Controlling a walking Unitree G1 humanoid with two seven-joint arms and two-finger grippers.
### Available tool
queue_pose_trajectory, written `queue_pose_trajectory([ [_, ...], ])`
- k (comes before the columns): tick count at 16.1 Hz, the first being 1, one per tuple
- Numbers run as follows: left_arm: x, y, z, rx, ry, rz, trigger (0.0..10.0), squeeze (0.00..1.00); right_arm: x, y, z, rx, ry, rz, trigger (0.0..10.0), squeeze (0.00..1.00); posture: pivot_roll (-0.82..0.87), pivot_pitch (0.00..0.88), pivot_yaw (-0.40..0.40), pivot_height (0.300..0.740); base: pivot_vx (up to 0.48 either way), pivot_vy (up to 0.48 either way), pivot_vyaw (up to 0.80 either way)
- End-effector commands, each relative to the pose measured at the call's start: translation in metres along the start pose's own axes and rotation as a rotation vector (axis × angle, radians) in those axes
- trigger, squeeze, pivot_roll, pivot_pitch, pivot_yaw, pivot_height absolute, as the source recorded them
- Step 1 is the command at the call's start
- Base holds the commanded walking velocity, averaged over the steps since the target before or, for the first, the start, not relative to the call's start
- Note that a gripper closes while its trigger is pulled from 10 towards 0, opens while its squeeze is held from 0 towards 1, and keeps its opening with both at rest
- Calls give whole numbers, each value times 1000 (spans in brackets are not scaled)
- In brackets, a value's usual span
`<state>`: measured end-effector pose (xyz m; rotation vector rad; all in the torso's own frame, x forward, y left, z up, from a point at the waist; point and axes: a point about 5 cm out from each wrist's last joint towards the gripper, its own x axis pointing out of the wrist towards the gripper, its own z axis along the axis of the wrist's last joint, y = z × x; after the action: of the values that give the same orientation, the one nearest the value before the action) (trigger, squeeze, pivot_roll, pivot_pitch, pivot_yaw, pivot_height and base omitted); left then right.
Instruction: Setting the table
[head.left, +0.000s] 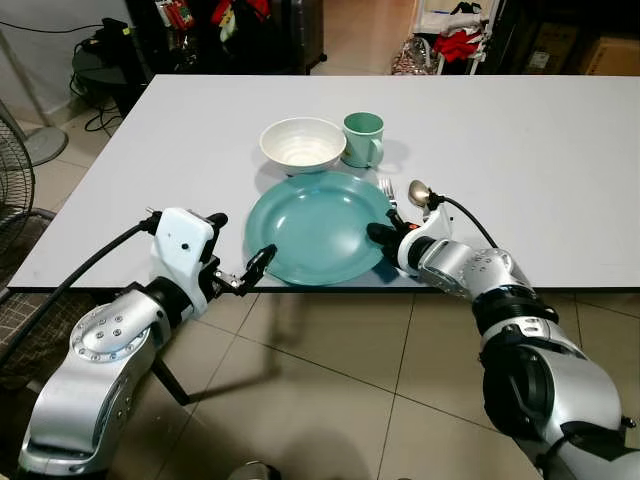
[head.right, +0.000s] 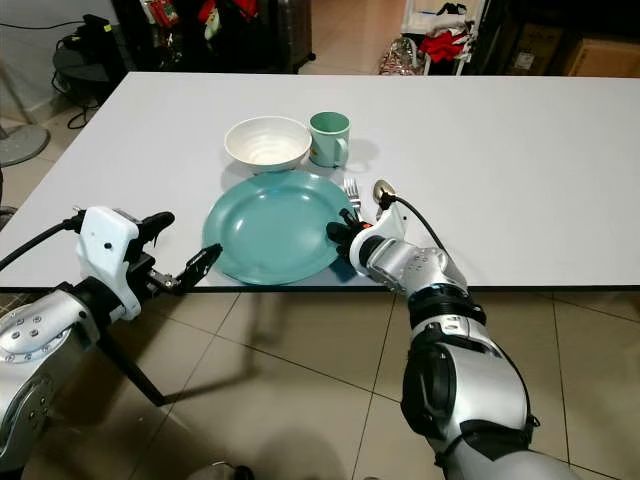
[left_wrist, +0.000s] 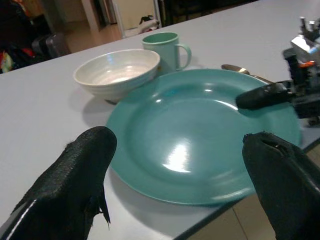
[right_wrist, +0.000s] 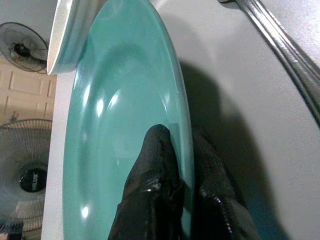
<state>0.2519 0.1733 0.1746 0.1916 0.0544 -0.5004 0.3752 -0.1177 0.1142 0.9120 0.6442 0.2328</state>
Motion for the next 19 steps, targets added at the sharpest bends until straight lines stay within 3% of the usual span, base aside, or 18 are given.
queue_pose_trajectory([
  [1,-2,-2,0,2,10,-4,10000,0,4,10,3,-5,-33,23,10000,0,-46,87,31,740,0,0,0],
  [8,-5,-3,1,0,18,1,10000,0,12,18,-2,5,-56,24,10000,0,-36,96,27,740,0,0,0],
  [9,-6,-3,1,1,19,4,10000,0,12,17,-3,13,-63,13,10000,949,-36,96,27,740,0,0,0],
  [10,-6,-2,2,1,19,7,10000,0,12,16,-3,19,-69,13,10000,1000,-30,95,21,740,0,0,0],
  [14,-6,-2,2,1,13,12,10000,0,5,8,6,-43,-51,30,10000,1000,-34,86,18,740,0,0,0],
  [19,-2,-4,2,-3,5,4,10000,0,-14,-3,18,-32,23,119,10000,1000,-52,68,34,740,0,0,0],
])
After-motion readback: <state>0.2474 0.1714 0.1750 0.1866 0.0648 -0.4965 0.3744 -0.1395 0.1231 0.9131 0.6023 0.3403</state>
